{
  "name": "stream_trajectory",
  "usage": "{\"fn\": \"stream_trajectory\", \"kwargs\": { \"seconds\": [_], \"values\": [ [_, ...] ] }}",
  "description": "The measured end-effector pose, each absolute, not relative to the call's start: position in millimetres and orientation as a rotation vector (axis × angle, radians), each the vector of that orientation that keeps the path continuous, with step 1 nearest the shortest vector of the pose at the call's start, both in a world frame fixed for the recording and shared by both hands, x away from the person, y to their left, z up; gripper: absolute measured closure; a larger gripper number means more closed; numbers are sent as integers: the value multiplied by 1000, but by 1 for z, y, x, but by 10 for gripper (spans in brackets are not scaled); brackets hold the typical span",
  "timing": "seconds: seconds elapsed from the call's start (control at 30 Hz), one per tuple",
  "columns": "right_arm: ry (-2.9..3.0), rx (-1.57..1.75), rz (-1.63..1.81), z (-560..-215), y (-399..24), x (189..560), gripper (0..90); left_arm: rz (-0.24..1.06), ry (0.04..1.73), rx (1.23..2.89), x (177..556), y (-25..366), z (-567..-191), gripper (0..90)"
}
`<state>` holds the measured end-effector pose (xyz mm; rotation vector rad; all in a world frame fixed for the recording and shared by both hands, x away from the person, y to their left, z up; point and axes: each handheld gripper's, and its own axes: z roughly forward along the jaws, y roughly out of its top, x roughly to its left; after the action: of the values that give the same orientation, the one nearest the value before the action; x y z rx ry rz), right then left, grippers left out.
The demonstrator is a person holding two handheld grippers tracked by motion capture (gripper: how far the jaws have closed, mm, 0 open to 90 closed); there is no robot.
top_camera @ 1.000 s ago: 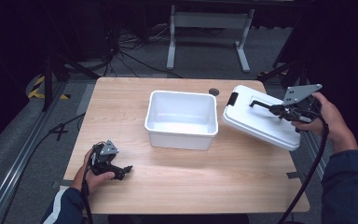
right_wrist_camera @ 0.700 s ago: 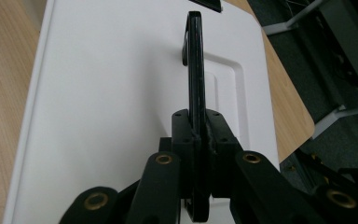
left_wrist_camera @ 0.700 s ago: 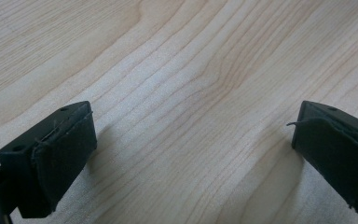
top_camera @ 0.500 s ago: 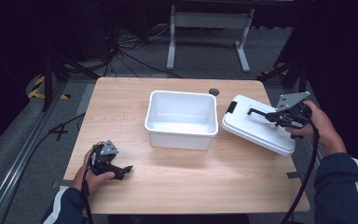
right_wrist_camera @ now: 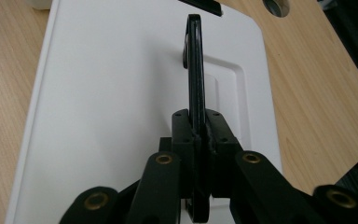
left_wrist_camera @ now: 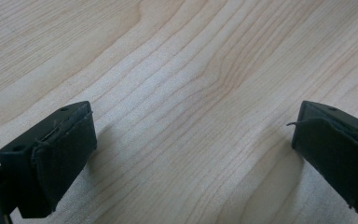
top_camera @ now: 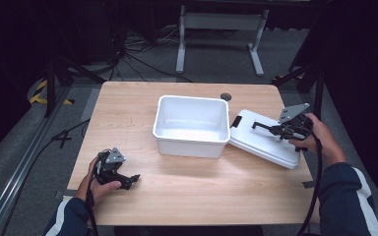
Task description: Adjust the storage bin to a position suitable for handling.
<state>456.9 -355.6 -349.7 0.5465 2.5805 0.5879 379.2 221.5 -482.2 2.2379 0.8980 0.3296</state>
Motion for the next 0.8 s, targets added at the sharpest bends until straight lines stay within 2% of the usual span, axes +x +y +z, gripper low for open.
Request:
{"fn": "stream_trajectory", "kwargs": {
  "seconds": [0.8],
  "values": [
    [2590,660,657,-394,-355,466,847,330,899,2237,379,221,-482,2]
  ]
}}
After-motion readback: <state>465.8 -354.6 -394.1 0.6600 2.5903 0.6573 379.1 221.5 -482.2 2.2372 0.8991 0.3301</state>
